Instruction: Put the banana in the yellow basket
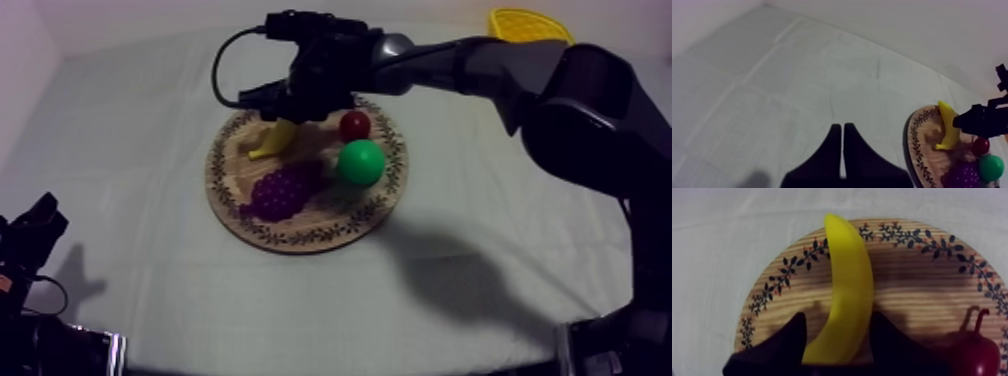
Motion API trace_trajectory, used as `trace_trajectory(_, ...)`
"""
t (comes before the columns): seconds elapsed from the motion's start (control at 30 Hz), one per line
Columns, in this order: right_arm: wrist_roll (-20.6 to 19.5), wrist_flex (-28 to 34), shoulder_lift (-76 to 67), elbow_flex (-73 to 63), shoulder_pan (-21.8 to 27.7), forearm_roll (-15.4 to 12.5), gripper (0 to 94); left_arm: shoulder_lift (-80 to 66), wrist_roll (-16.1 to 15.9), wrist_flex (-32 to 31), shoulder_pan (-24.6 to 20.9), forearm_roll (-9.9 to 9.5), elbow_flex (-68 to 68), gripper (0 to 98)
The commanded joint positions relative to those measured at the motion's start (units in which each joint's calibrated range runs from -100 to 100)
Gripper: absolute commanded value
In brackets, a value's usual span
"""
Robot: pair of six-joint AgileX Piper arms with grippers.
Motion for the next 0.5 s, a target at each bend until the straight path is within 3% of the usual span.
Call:
trace_trajectory(0.0,0.1,-0.5,1.0,-0.3,0.0,0.4,37.6,0.0,0.0,0.0,0.0,-0.03,0.0,0.1)
trace_trajectory(0.3,-3.8,-2.5,4.6,-0.8,-0.1,6.6,30.6,0.0,0.0,0.0,0.0,-0.03,0.0,0.1)
trace_trajectory(0.47,-2.4,-3.6,4.4,-1.5,0.8,6.3,18.8,0.0,0.0,0.0,0.0,-0.03,0.0,0.1)
